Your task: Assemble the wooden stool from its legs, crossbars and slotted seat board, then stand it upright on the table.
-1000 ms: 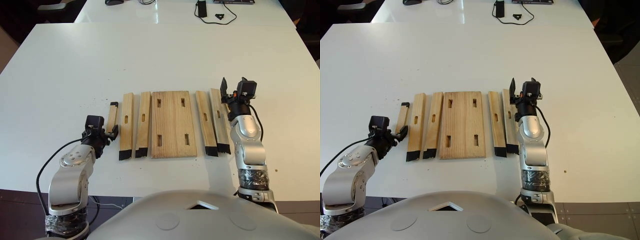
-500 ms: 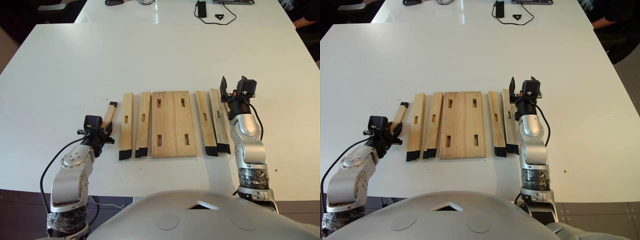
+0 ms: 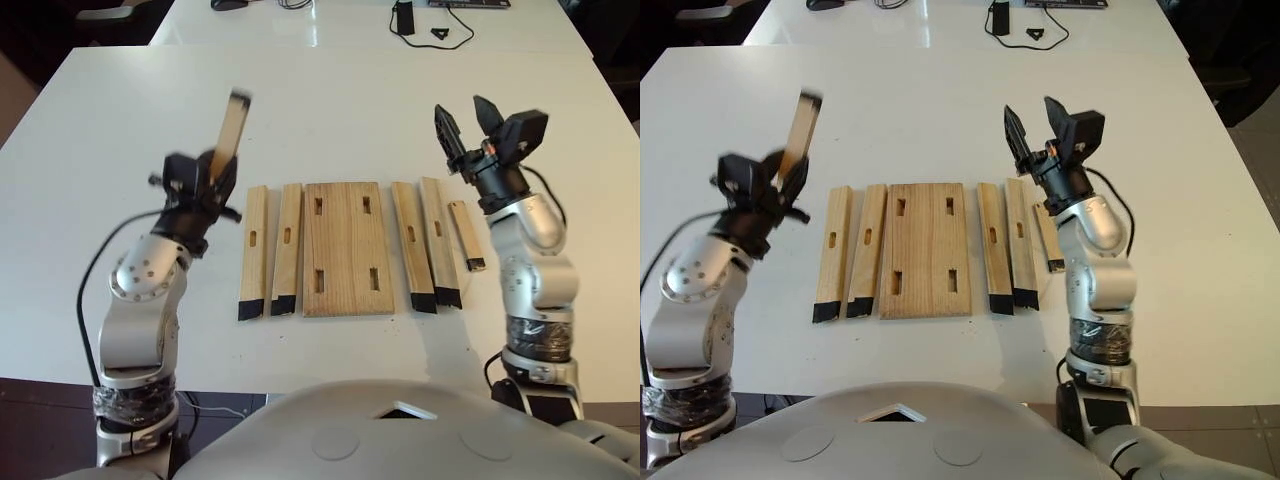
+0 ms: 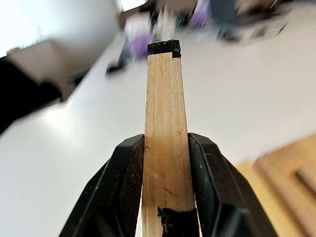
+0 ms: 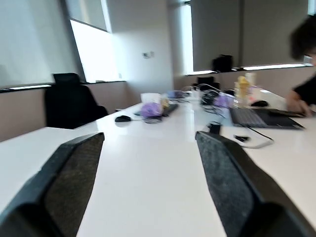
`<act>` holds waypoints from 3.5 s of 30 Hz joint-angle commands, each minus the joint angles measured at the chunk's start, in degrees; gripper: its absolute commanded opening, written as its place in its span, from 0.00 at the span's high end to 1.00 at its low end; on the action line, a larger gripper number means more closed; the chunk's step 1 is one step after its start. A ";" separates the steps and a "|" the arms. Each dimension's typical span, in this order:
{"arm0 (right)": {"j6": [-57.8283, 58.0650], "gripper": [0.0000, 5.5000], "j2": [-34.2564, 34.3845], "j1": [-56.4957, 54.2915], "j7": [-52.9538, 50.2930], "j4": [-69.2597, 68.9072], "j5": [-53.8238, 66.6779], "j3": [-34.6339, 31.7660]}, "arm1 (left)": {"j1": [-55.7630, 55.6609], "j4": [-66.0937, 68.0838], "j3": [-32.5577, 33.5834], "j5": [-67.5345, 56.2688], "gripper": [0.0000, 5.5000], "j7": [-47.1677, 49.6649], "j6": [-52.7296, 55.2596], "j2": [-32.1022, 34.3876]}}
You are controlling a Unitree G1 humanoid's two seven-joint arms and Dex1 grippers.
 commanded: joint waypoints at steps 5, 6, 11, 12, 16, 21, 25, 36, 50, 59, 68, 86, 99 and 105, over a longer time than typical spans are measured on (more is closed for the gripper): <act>21.33 0.38 -17.44 -6.50 29.65 -5.74 41.84 -7.21 | -12.49 -3.90 1.85 -44.75 0.76 -15.05 12.82 4.20; 21.99 0.38 -17.49 -7.69 29.99 -5.04 43.15 -6.86 | -13.58 -3.37 1.70 -48.30 0.76 -15.08 14.16 4.71; 24.89 0.38 -17.12 -11.36 30.22 -3.03 47.82 -5.35 | -17.16 -1.68 0.12 -54.77 0.76 -17.10 17.47 8.62; 24.97 0.38 -16.90 -11.49 30.72 -3.09 47.22 -4.35 | -17.18 -1.78 -0.38 -55.07 0.76 -17.56 17.67 9.34; 25.21 0.38 -15.60 -11.67 30.88 -4.21 46.37 -1.48 | -16.66 -2.79 -3.26 -54.18 0.76 -18.26 17.51 10.30; 24.54 0.45 -16.75 -10.50 32.22 -5.54 43.12 0.69 | -17.16 -1.92 -5.02 -50.86 0.76 -17.97 16.12 10.84; 24.30 0.56 -17.60 -9.67 33.91 -5.29 41.26 1.06 | -16.41 -1.10 -5.89 -47.52 0.76 -18.43 14.85 11.20; 21.05 0.77 -20.48 -8.85 38.57 -3.68 33.10 1.08 | -13.31 0.29 -6.47 -40.88 0.76 -20.58 10.99 12.73; 14.56 0.77 -28.53 -11.88 47.09 9.62 21.41 -0.30 | -7.40 20.84 -14.63 -13.29 0.47 -21.26 -4.21 15.29; -6.03 0.77 -34.73 -11.98 57.18 25.51 -2.51 9.54 | -5.90 22.75 -12.60 -12.98 0.46 -23.61 -9.12 11.33; -13.84 0.77 -32.30 -13.12 57.57 34.66 -8.48 11.87 | -5.79 26.90 -11.80 -11.71 0.46 -25.00 -11.05 10.42; -18.59 0.77 -33.66 -6.40 61.56 32.93 -11.45 15.55 | -5.47 24.70 -12.45 -10.51 0.46 -25.41 -10.24 10.27; -21.25 0.77 -29.82 -13.31 63.72 49.37 -19.22 26.17 | -5.65 24.45 -14.75 -8.23 0.46 -24.64 -10.34 8.53; -23.90 0.77 -29.06 -13.25 65.76 55.82 -21.63 30.14 | -4.42 23.60 -15.21 -7.84 0.46 -24.38 -10.24 7.94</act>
